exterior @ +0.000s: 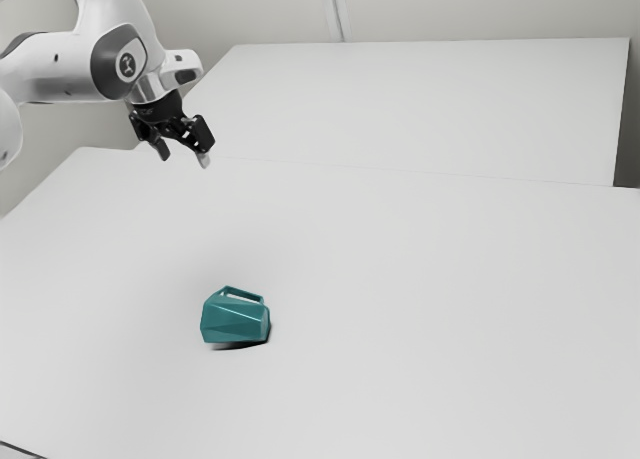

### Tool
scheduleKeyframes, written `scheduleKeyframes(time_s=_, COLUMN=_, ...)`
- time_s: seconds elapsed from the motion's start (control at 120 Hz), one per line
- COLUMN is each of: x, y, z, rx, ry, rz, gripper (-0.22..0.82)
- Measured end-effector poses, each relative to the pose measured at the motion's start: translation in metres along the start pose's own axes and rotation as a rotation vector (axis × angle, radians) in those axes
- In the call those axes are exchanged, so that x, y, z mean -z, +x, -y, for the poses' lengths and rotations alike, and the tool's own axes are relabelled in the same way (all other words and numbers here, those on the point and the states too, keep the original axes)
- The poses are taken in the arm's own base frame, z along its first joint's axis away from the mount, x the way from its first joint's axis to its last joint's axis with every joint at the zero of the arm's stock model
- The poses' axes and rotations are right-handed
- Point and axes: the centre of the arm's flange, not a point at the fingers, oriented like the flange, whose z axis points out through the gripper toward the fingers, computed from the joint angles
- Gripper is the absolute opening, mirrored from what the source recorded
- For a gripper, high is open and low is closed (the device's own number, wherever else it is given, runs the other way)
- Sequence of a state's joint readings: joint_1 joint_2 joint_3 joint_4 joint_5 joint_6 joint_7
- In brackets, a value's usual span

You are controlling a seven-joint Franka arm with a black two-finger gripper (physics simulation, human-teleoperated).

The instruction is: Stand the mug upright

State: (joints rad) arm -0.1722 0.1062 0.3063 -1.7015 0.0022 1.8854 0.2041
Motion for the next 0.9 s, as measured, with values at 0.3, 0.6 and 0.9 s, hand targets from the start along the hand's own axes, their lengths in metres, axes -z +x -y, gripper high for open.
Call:
scheduleKeyframes(time_s=0.3, x=-0.037, y=-0.102, z=0.048, rx=0.219, ry=-0.305, rz=0.006, gripper=0.6)
scheduleKeyframes(time_s=0.6, x=-0.144, y=-0.19, z=0.049, rx=0.461, ry=-0.64, rz=0.106, gripper=0.6)
scheduleKeyframes(time_s=0.9, x=-0.187, y=-0.216, z=0.034, rx=0.519, ry=-0.765, rz=0.124, gripper=0.6)
